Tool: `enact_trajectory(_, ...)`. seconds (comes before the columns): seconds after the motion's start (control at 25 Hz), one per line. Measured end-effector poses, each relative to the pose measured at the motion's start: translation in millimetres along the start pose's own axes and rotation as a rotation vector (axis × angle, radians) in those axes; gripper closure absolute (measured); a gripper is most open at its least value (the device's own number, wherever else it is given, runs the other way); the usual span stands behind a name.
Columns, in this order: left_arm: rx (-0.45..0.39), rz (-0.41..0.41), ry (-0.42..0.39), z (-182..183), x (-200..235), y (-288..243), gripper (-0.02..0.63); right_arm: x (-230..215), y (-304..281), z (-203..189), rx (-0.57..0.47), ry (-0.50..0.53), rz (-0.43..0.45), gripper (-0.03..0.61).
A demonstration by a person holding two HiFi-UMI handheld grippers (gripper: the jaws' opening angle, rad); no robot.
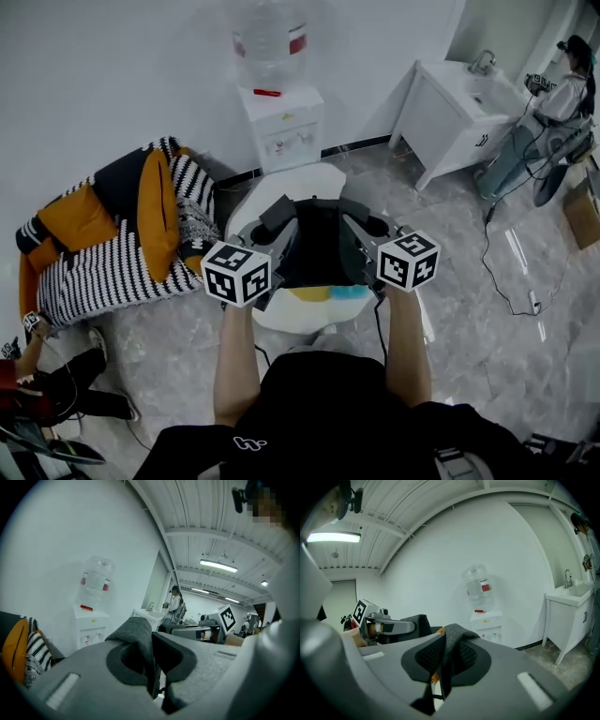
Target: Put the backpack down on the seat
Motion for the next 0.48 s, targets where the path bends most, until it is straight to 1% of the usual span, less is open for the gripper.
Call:
enact_trajectory(0.2, 0.019, 0.023, 0.002, -3, 1, -22, 0.584, -24, -3, -6, 0.001, -0.016, 0.018, 0.541)
enact_trajectory(0.36, 0.047, 0.041, 0.027, -9, 6, -31, 0.584, -31, -8, -13, 0.008, -0.046, 0.022, 0.541)
enact_trajectory(0.48, 0.076, 0.040, 0.048, -13, 16, -39, 0.584, -39, -17, -20, 0.026, -0.075, 0.012, 0.541)
Point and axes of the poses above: the fingertips, and each gripper's own axes: y backward along the fingers, x to its left, z out of its top, the point moved 9 cm from there along y, backward along the fingers, and after that the axes turned 6 degrees about y, right-handed, at the moved point
